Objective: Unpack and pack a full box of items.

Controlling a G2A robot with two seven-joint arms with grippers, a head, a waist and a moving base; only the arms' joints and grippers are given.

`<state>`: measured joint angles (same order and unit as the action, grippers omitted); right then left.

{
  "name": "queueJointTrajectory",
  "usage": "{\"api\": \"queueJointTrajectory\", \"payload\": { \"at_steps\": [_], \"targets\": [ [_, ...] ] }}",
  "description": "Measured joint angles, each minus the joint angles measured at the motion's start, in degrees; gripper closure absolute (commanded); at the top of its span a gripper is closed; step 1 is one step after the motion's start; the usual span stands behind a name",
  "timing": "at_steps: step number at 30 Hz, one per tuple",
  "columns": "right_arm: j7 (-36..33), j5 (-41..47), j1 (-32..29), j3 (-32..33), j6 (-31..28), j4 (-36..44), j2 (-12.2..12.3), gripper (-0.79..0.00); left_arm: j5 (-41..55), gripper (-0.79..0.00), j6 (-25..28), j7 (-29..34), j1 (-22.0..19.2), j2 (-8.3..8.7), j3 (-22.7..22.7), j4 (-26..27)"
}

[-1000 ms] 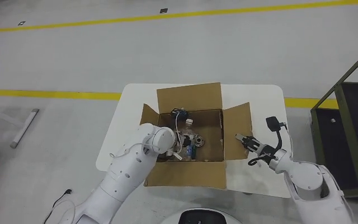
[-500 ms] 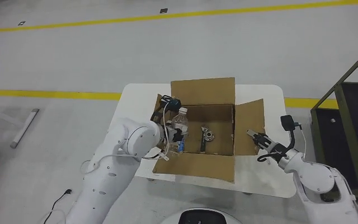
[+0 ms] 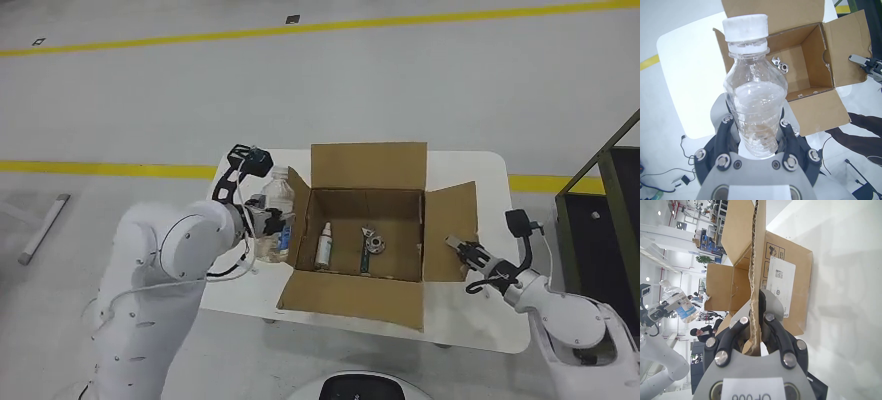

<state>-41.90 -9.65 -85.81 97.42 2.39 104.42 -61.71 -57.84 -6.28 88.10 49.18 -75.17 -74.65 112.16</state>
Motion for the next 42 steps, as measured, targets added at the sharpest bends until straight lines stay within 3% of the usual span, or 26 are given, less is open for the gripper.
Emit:
{"api": "queueJointTrajectory", "payload": {
  "at_steps": [4,8,11,29,42],
  "targets": [
    [-0.07,-0.05,-0.33,-0.05,-0.39,-0.07,0.10,0.000,-3.29,0.000,0.66,-0.10,2.15,1.49,-1.48,-1.21],
    [-0.29,-0.22,-0.30,-0.21,-0.86,-0.94,0.22,0.000,-9.84,0.000,2.33,-0.11,4.42,3.51,-0.44,-6.31],
    [-0.35,-0.38,-0.02,-0.53,-1.17,-1.60,0.28,0.000,-9.39,0.000,2.05,-0.10,4.81,4.48,-0.16,-8.64],
    [-1.17,-1.39,0.63,-0.37,-3.04,-2.26,0.88,0.000,-8.82,0.000,3.34,-1.90,5.92,4.39,1.21,-9.36],
    [-1.48,-0.19,-0.25,2.36,-4.82,-3.02,1.42,0.000,-15.48,0.000,3.70,-10.88,5.56,3.69,8.38,-25.24]
  ]
}}
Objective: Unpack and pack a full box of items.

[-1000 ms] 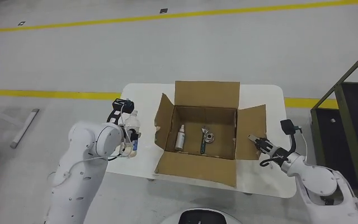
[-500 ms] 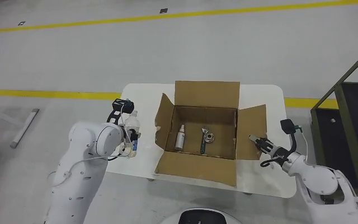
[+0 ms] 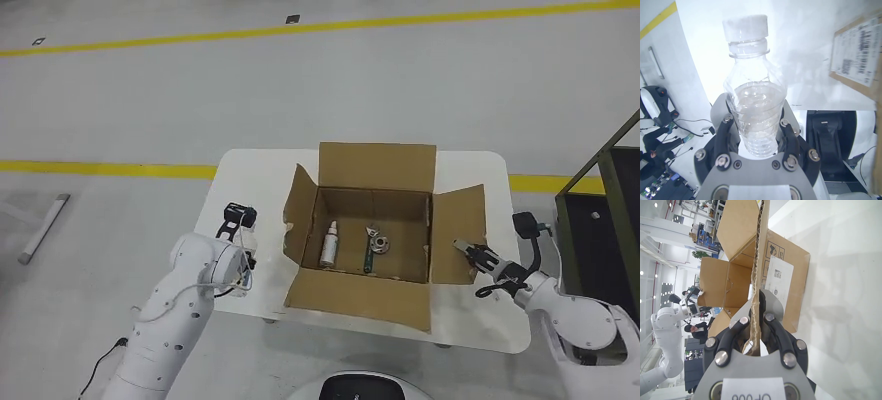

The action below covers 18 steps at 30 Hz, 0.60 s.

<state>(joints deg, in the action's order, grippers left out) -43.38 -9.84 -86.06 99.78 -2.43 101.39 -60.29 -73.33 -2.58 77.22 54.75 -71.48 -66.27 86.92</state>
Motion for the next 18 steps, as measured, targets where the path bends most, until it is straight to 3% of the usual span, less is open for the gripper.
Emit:
{"api": "queueJointTrajectory", "payload": {
  "at_steps": [9,18],
  "targets": [
    [-0.52,-0.03,-0.21,1.11,-1.05,-0.44,0.38,0.000,1.64,0.000,3.76,-6.32,-1.59,-0.94,3.50,-9.76],
    [-0.34,-0.09,-1.17,1.66,-1.61,0.65,0.64,0.000,1.29,0.000,3.04,-10.28,-5.69,-2.74,8.47,-18.40]
  ]
}}
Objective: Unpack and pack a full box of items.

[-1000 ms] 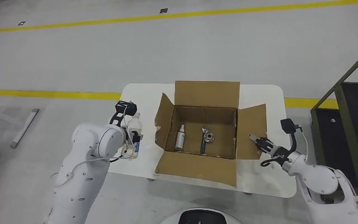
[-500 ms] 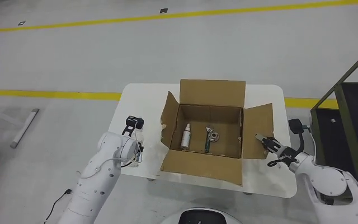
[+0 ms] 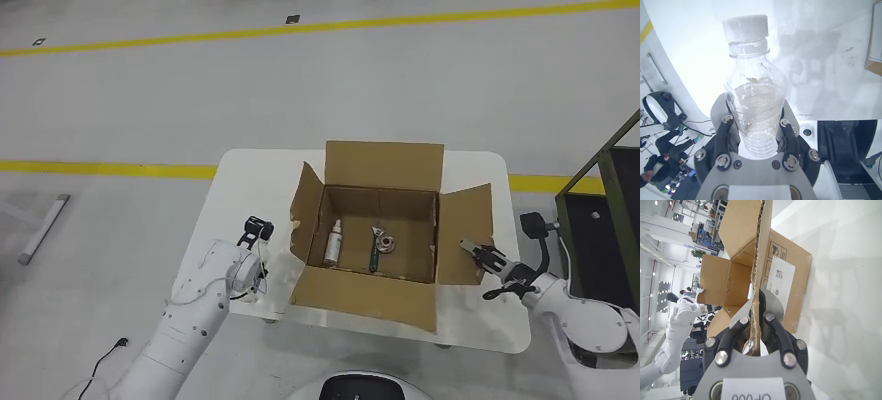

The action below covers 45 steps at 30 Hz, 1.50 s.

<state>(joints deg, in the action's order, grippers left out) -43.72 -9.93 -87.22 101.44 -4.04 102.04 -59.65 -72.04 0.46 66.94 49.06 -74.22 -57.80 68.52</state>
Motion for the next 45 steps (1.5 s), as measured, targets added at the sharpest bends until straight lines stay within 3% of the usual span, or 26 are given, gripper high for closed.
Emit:
{"api": "queueJointTrajectory", "payload": {
  "at_steps": [9,11,12,14,16,17,18,19,27,34,39,45],
  "targets": [
    [0.46,0.33,-1.35,0.89,-0.36,0.39,0.21,0.000,4.46,0.000,0.06,-4.38,-4.31,-1.82,1.78,-11.32],
    [0.62,0.22,-1.61,1.05,-0.27,0.79,0.26,0.000,5.62,-0.080,0.42,-4.52,-5.12,-2.19,2.07,-13.21],
    [0.70,0.21,-1.73,1.09,-0.25,1.02,0.28,0.000,6.21,-0.157,0.46,-4.49,-5.44,-2.36,2.19,-13.92],
    [0.89,0.26,-2.00,1.13,-0.23,1.44,0.31,0.000,7.19,-0.166,0.51,-4.67,-6.05,-2.74,2.59,-15.48],
    [1.08,0.25,-2.15,1.10,-0.21,1.60,0.33,0.000,7.78,-0.329,0.68,-5.03,-6.56,-3.04,2.95,-16.71],
    [1.15,0.24,-2.21,1.05,-0.21,1.68,0.34,0.000,7.93,-0.603,0.77,-5.33,-6.86,-3.22,3.22,-17.44],
    [1.17,0.24,-2.25,1.02,-0.22,1.74,0.36,0.000,8.00,-0.720,0.80,-5.52,-7.07,-3.34,3.39,-17.93],
    [1.18,0.24,-2.28,1.01,-0.21,1.81,0.38,0.000,8.18,-0.785,0.84,-5.68,-7.35,-3.49,3.57,-18.50],
    [1.28,0.64,-2.61,1.14,-0.18,1.98,0.51,0.000,9.59,-0.785,0.92,-6.47,-8.73,-4.25,4.07,-21.08],
    [0.50,1.42,-2.44,1.19,-1.07,1.77,0.68,0.000,9.00,-0.785,1.06,-6.81,-8.48,-3.91,3.08,-18.97],
    [-4.94,-0.57,-0.30,1.41,-4.61,0.48,1.36,0.000,11.06,-0.785,1.93,-4.29,-7.06,-2.64,-0.86,-12.17],
    [-9.44,-1.38,2.18,1.74,-7.99,-0.80,2.05,0.000,11.13,-0.785,2.86,1.46,-2.79,-0.53,-6.45,1.28]
  ]
}}
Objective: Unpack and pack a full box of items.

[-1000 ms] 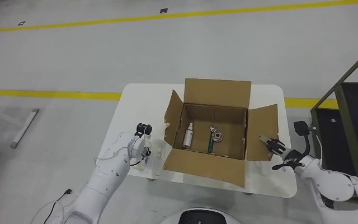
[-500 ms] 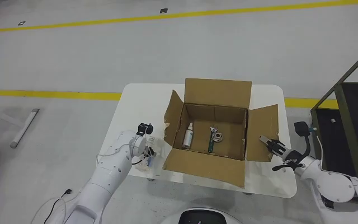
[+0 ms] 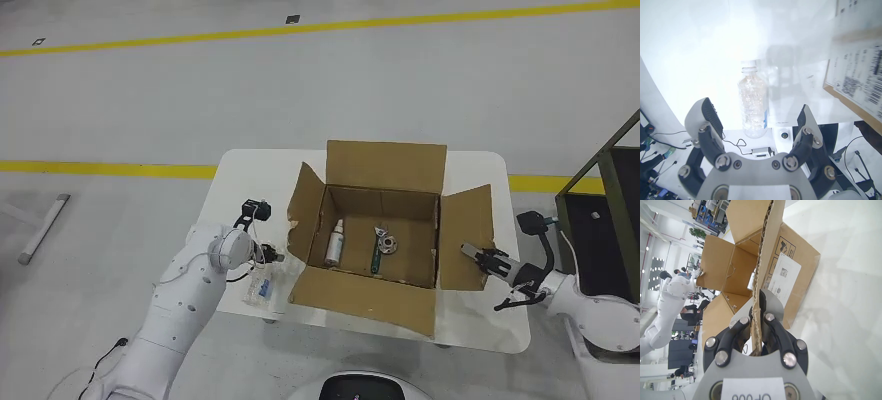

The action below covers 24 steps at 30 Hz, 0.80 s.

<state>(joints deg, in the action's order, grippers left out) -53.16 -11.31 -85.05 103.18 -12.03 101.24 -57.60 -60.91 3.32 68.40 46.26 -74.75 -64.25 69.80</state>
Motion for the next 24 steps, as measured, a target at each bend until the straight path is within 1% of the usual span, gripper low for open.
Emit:
{"api": "queueJointTrajectory", "payload": {
  "at_steps": [4,7,9,12,16,18,20,24],
  "targets": [
    [-0.75,0.88,1.76,-0.70,-0.37,-1.46,0.22,0.000,2.16,-0.785,-1.46,4.05,3.00,1.15,-4.77,9.35],
    [0.26,0.49,2.28,-1.13,0.08,-1.92,0.29,0.000,3.84,-0.785,-2.73,5.94,4.50,1.79,-8.07,14.49],
    [0.52,0.75,2.28,-1.54,0.23,-1.92,0.30,0.000,4.52,-0.785,-3.52,6.34,5.24,2.09,-9.79,17.11],
    [0.72,0.75,2.05,-1.94,0.31,-1.78,0.38,0.000,7.98,-0.785,-4.75,6.93,6.15,2.44,-12.69,21.44],
    [1.21,0.70,1.87,-2.36,0.66,-1.86,0.48,0.000,11.85,-0.785,-4.87,7.07,6.72,2.87,-15.54,26.86],
    [1.50,0.86,1.83,-2.43,0.88,-1.84,0.52,0.000,13.56,-0.785,-5.13,6.45,6.72,2.93,-16.13,28.17],
    [1.93,1.12,1.71,-2.52,1.23,-1.77,0.55,0.000,16.57,-0.785,-5.38,5.84,6.37,2.89,-16.20,28.26],
    [2.29,1.33,1.56,-2.71,1.66,-1.58,0.64,0.000,18.49,-0.785,-5.19,4.44,4.81,2.67,-13.76,26.73]
  ]
}}
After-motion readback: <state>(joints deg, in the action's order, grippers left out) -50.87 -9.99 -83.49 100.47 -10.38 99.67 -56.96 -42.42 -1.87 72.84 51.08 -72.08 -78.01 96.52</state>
